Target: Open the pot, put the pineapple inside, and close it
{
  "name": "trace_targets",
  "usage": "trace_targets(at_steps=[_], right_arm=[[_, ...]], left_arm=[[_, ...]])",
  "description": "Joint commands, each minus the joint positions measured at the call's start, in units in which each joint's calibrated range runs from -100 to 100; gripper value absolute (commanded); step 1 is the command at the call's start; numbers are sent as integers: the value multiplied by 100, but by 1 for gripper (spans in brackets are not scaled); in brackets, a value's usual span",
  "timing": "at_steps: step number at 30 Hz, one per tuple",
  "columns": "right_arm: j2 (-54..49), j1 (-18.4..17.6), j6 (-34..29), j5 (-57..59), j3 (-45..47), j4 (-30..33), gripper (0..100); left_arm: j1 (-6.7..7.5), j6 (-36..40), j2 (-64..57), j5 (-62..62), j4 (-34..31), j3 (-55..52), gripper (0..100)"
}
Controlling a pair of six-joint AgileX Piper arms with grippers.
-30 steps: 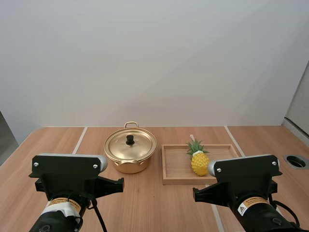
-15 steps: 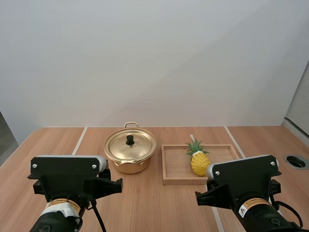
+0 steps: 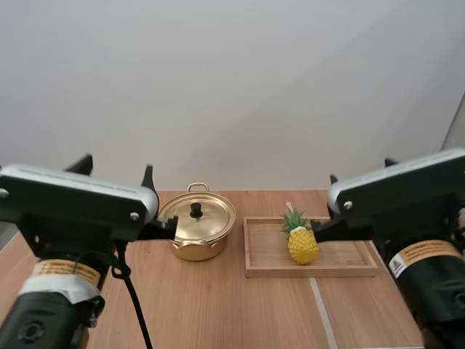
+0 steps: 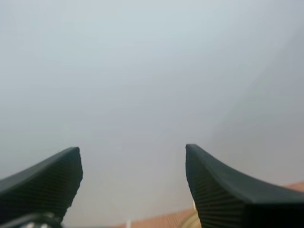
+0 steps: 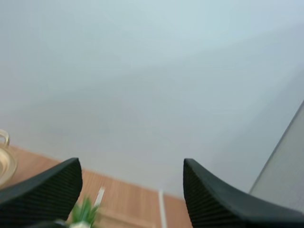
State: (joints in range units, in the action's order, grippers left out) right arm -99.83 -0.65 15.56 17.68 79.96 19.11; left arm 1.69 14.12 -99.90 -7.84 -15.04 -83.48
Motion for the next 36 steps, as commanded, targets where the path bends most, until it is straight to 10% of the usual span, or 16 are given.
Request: trace_targets(at_steps=[1,16,24,36], right_arm=[[-17,49,14,315,-670,24,100],[1275,49,562,2389,-2217,-270,100],[3015,49,786,4454,-2919,-424,100],[3519,49,787,4527,-2987,-1600,100]], left_arm=[[-4,-107,-10,19,-71,834,100],[60,-221,2281,-1019,-47,2867,100],[60,-1620,5065,-3161,684,3589,100],[60,-4147,7787,-5884,2664,4707,100]])
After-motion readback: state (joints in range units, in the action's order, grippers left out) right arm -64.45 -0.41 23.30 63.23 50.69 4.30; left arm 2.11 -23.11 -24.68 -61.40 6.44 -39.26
